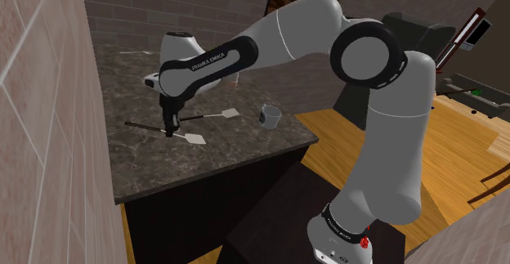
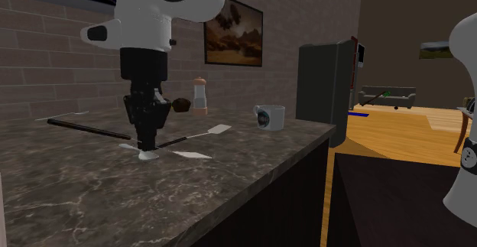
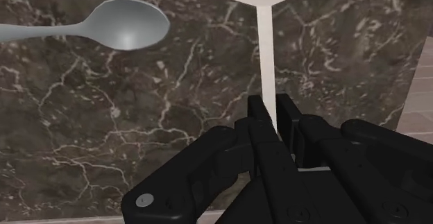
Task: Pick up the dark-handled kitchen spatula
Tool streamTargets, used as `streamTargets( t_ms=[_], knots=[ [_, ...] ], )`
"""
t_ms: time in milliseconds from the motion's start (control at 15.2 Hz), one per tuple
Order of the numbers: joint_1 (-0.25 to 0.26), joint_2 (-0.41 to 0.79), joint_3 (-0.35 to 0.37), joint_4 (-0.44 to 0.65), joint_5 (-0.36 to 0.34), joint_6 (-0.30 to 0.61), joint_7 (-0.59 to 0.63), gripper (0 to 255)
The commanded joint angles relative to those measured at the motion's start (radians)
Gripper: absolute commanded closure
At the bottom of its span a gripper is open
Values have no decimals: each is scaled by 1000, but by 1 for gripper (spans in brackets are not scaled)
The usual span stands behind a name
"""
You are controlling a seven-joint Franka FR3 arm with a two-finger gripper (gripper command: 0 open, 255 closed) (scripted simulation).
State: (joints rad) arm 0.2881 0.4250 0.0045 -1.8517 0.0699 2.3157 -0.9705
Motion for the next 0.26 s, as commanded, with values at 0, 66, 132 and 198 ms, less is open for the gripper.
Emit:
streamTargets(
  t_ms=[0, 66, 132, 198],
  knots=[
    [-1, -17, -1, 4, -1, -21, -1, 255],
    [-1, -25, -1, 7, -1, -32, 0, 255],
    [-1, -26, -1, 7, -1, -34, 0, 255],
    [-1, -26, -1, 8, -1, -34, 0, 255]
  ],
)
